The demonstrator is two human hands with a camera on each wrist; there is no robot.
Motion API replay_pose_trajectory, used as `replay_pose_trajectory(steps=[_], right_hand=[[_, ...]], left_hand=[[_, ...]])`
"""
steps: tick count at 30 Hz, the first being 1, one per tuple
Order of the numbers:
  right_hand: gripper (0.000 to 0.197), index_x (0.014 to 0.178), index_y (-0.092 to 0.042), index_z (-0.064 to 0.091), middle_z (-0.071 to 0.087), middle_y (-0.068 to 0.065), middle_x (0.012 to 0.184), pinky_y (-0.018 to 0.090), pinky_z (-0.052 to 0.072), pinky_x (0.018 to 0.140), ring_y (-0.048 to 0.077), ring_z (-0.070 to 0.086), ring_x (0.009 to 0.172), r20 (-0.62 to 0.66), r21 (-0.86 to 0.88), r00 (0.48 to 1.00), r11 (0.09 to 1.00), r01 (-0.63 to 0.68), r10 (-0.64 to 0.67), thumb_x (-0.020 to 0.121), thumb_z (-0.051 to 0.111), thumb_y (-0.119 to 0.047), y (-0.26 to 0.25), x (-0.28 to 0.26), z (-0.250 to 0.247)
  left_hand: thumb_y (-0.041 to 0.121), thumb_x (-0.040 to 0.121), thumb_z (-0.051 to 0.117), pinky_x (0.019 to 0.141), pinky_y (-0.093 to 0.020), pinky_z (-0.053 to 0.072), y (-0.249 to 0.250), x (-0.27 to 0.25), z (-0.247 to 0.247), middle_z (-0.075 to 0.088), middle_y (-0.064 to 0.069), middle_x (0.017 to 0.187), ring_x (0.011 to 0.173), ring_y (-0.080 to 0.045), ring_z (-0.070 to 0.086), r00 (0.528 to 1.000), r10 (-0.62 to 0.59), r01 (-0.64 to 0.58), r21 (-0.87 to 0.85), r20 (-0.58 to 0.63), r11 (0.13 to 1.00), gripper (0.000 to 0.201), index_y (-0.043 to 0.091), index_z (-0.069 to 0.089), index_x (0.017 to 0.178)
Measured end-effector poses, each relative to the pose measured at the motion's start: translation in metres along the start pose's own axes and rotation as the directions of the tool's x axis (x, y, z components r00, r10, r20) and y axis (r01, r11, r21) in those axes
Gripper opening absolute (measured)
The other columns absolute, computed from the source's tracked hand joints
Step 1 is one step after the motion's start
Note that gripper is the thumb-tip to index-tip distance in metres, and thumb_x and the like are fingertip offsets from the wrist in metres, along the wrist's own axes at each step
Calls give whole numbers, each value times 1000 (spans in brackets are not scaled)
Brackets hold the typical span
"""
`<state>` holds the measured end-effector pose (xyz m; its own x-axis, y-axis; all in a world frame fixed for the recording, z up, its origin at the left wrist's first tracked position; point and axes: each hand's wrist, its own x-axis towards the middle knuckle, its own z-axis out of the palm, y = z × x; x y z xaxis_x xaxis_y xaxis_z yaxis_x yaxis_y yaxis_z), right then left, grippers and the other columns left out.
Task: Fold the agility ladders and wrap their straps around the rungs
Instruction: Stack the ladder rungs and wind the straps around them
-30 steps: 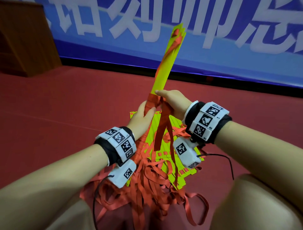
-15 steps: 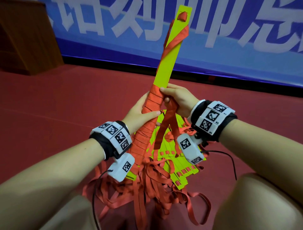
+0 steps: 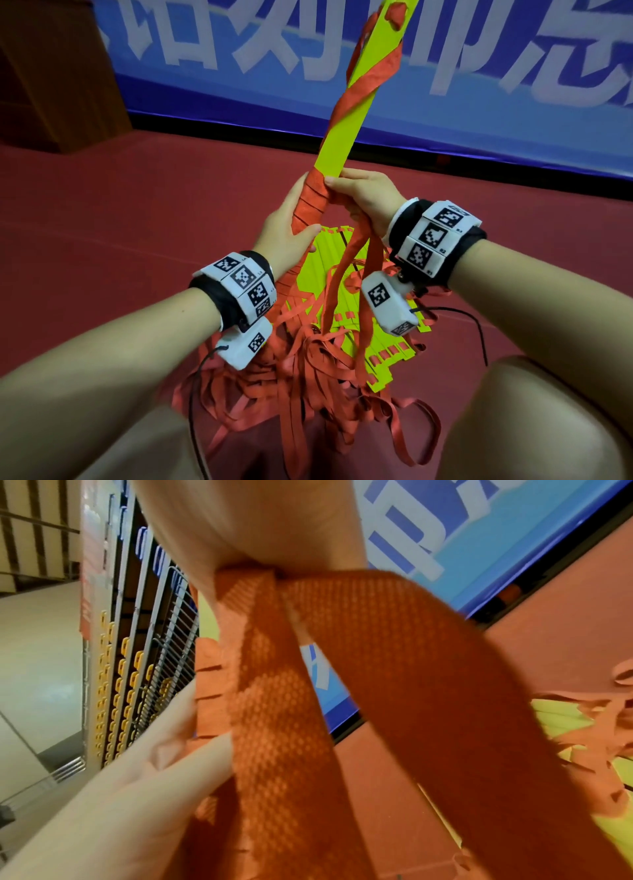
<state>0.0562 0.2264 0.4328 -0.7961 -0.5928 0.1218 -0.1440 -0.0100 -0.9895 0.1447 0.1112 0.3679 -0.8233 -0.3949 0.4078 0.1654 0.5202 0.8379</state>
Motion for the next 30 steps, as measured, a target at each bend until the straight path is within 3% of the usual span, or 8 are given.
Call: replay_pose_trajectory(steps=[4,7,10,15,19,24,27,30], right_hand=[[18,105,6,67,57,-11,43,7,32,35,-3,43,29,-88,-1,995,998,55,-55,90,62,-2,-1,-5,-1],[13,96,3,69,63,6,64,10,36,42,0,49,37,-102,-207,995,978,-17,-4,90,60,-3,9,6,-3],[28,76,-4,65,59,3,49,21,42,47,8,50,38,-66,-330,989,932,-148,134,88,44,10,18,17,-8],[32,76,-3,53,57,6,50,16,43,38,5,53,33,-97,-71,956,956,-284,277,90,31,14,20,21,-9],[27,74,-1,52,54,6,40,13,33,31,8,45,26,-191,95,916,935,-342,354,90,33,8,23,21,-7],[26,100,-1,58,55,21,88,12,31,34,6,42,27,-194,130,920,938,-320,341,86,38,7,26,19,-5],[8,87,-4,59,53,12,70,13,32,34,5,41,28,-144,168,936,940,-298,323,91,52,-5,28,16,-5],[19,72,-11,57,47,2,61,16,36,36,3,41,31,-148,174,941,945,-278,304,90,63,-14,35,19,-9]], left_hand=[[17,91,61,69,-40,57,-5,1,2,70,-7,91,63,-20,68,999,23,-17,193,-32,981,80,49,17,149],[23,93,59,70,-44,53,-7,0,4,68,-16,79,68,-33,63,1000,-10,20,380,-29,925,80,50,10,150],[22,94,58,72,-39,47,-8,-1,7,65,-14,79,78,-36,60,995,-75,97,457,-66,884,77,41,12,153],[16,91,60,80,-41,50,-17,6,8,69,-17,97,87,-34,64,979,-184,202,312,-84,928,79,37,16,153],[19,98,47,79,-42,51,-17,-1,12,69,-15,102,86,-35,64,988,-151,138,264,29,955,66,43,16,152],[36,101,29,85,-39,49,-19,-2,14,57,-11,97,84,-30,58,988,-141,122,256,59,959,49,61,21,143],[27,103,33,85,-33,44,-18,-5,18,42,-3,89,86,-32,55,986,-138,104,309,89,945,49,56,27,143],[16,102,39,82,-27,37,-12,-7,22,38,0,85,92,-31,51,990,-98,62,304,103,951,55,47,29,146]])
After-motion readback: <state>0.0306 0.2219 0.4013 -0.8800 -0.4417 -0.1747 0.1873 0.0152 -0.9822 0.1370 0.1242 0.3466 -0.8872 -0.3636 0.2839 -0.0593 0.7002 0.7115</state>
